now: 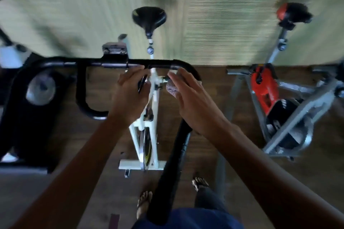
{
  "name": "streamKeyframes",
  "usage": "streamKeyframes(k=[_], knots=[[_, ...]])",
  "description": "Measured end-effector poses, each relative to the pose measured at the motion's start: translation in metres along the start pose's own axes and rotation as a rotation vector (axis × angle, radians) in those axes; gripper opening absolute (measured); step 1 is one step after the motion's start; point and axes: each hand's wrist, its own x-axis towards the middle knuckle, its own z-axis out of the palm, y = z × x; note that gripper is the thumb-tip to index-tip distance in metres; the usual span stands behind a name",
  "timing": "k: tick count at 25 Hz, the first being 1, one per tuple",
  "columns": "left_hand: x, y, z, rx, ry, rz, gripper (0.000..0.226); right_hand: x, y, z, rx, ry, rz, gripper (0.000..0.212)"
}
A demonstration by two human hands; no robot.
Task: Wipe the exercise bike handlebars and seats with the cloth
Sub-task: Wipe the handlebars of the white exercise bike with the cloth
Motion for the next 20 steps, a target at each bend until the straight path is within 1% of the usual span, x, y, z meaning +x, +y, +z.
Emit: streamKeyframes(k=[1,2,4,6,8,10,11,12,14,16,18,20], knots=[[-0.014,0.012,-0.007,-0.009,0.065,-0.034,0.031,0.000,-0.001,-0.007,0.048,-0.045,-0.107,0.059],[-0.032,0.026,-0.015,-0.037,0.097,-0.107,0.029,-0.001,-0.003,-0.013,0.117,-0.104,-0.186,0.055],[-0.071,0.054,-0.033,-0.154,0.099,-0.311,0.028,-0.007,-0.007,-0.022,0.274,-0.261,-0.295,0.049],[-0.112,0.086,-0.052,-0.303,0.135,-0.464,0.024,-0.020,-0.010,-0.025,0.409,-0.413,-0.411,0.041],[-0.149,0.122,-0.065,-0.400,0.271,-0.565,0.021,-0.037,-0.017,-0.025,0.495,-0.528,-0.476,0.040],[-0.180,0.160,-0.067,-0.472,0.492,-0.667,0.019,-0.056,-0.025,-0.025,0.563,-0.577,-0.528,0.044],[-0.193,0.178,-0.063,-0.469,0.604,-0.687,0.019,-0.064,-0.029,-0.026,0.597,-0.582,-0.547,0.045],[-0.203,0.193,-0.055,-0.413,0.698,-0.691,0.018,-0.073,-0.032,-0.027,0.623,-0.583,-0.577,0.046],[-0.216,0.213,-0.035,-0.246,0.799,-0.676,0.017,-0.088,-0.034,-0.027,0.632,-0.579,-0.661,0.047],[-0.223,0.221,-0.016,-0.101,0.832,-0.622,0.019,-0.100,-0.029,-0.021,0.592,-0.562,-0.731,0.046],[-0.226,0.223,0.001,0.032,0.876,-0.564,0.022,-0.104,-0.018,-0.012,0.564,-0.475,-0.807,0.047],[-0.226,0.225,0.017,0.131,0.879,-0.552,0.027,-0.100,-0.004,-0.002,0.556,-0.410,-0.867,0.045]])
